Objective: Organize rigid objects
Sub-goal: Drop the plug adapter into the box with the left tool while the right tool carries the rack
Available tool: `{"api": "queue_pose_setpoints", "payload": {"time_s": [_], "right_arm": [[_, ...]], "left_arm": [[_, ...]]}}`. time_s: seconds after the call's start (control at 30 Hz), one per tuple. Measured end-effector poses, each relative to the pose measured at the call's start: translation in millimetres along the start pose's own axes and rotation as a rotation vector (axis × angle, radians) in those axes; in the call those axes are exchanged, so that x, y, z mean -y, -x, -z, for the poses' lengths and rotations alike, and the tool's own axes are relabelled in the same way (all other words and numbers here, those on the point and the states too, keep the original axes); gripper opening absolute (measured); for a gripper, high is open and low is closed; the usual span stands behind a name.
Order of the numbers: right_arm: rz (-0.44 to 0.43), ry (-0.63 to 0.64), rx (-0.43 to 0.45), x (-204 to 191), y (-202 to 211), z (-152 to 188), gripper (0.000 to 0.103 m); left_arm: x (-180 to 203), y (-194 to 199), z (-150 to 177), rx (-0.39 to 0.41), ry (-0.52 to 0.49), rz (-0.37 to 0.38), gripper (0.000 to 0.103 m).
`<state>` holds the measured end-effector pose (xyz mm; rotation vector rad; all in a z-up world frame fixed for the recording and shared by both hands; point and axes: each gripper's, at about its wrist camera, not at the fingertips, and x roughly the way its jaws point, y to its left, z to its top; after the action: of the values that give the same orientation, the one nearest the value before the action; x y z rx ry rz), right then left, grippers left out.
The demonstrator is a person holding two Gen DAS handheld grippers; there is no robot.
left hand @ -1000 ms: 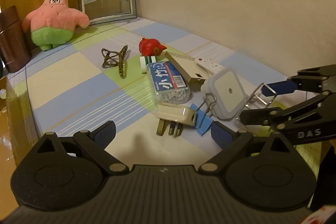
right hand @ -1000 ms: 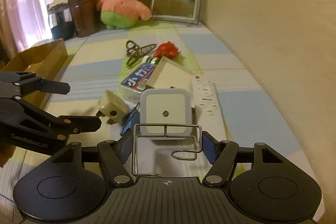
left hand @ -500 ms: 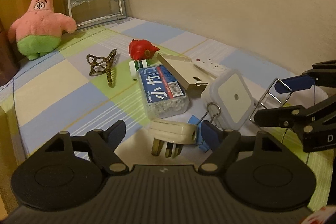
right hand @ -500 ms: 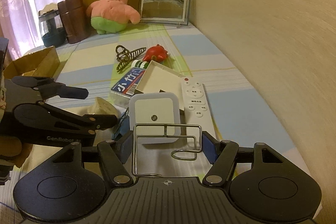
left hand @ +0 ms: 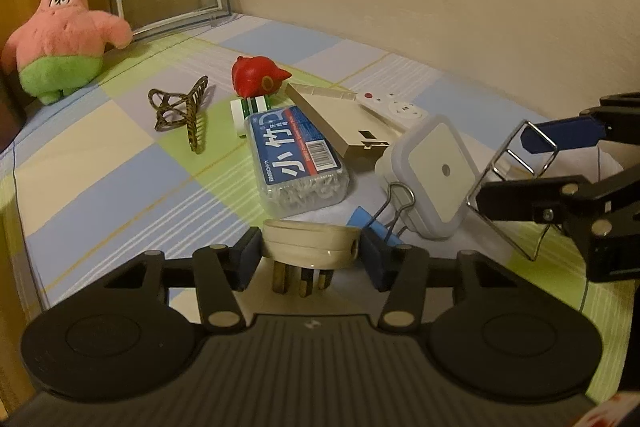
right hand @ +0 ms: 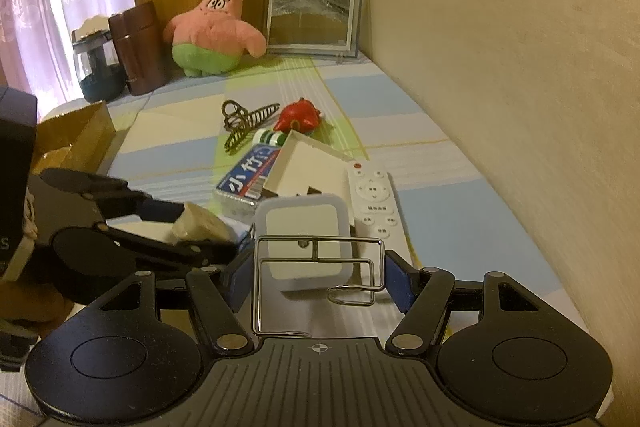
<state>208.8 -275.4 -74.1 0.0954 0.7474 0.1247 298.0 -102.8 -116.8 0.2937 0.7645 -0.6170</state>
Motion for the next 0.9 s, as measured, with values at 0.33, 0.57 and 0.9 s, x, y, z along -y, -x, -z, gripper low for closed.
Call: {"api": "queue_pose_setpoints", "payload": {"time_s": [0.33,0.57,0.9], "right_arm": [[-0.022,-0.017,0.052,-5.5,10.8,-16.4,0.064],[-0.094,0.018,0.099,-33.6,20.5,-29.5,0.064],[-0.349,0.185,0.114,-122.9,18.3,-33.6,0.064]], "left_arm": [[-5.3,32.5,-8.8,0.056,0.061,-0.100,0.048],[-23.6,81.9,-8.8,0.103,0.096,-0.215,0.048],[-88.5,171.7,44.0,0.086,0.280,-0.428,0.048]]}}
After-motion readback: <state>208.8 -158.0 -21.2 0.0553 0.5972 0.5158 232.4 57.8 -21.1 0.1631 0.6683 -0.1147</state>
